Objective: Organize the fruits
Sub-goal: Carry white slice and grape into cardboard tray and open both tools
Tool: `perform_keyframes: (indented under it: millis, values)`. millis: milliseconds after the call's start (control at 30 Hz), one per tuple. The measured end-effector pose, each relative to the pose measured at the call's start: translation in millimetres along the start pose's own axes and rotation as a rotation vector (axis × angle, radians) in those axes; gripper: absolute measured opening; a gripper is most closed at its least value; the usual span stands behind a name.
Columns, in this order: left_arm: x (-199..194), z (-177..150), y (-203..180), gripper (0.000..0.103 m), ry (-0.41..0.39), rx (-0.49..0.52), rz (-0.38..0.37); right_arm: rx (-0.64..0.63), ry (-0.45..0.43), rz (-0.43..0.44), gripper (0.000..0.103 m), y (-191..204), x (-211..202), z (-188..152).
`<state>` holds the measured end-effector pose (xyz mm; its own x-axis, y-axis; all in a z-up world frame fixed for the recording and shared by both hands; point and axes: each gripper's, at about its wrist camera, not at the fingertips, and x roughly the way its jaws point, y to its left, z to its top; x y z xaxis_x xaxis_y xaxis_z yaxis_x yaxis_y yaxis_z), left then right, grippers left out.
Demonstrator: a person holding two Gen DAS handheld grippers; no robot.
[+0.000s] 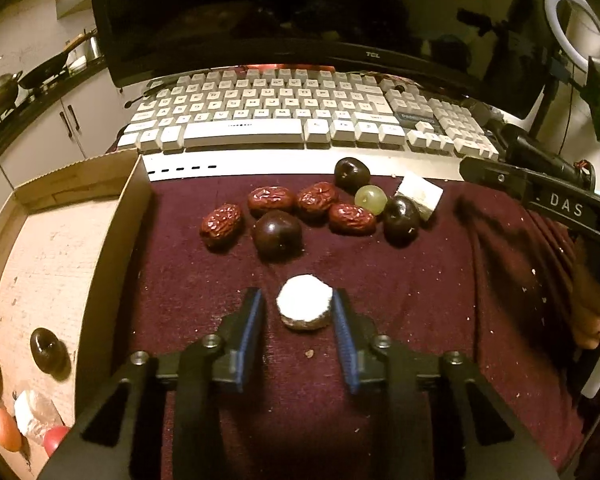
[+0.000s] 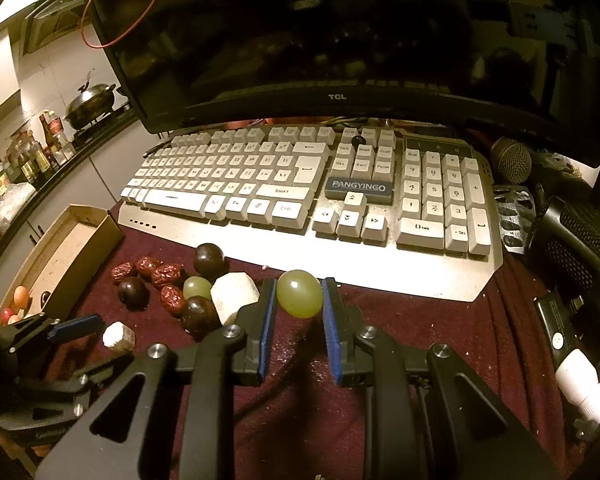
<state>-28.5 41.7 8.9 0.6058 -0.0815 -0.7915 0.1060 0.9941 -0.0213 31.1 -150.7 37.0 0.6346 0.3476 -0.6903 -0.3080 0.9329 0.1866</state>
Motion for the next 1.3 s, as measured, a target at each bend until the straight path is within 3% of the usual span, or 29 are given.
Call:
perform_keyframes:
  millis: [367,667,833,967,1300]
  values:
    - [-14,2,-2,0.026,-0.035,-0.013,-0.010,0.001,-0.005,0.002,0.024,0,-1,0]
    - [-72,-8,9,0.026,-0.147,-0.042,-0.030,-0.002,-0.056,0.011,0.024,3,-12,1]
    - [-103,-24,35,0.026,-0.188,-0.078,-0.006,0.014,-0.058,0.018,0.024,13,-18,2]
    - [-119,-35,59,0.026,-0.205,-0.113,0.026,-0.048,-0.062,0.057,0.024,50,-29,-5]
    - [-122,-63,136,0.026,-0.175,-0.218,0.158,-0.181,0.024,0.309,0.024,190,-22,-15]
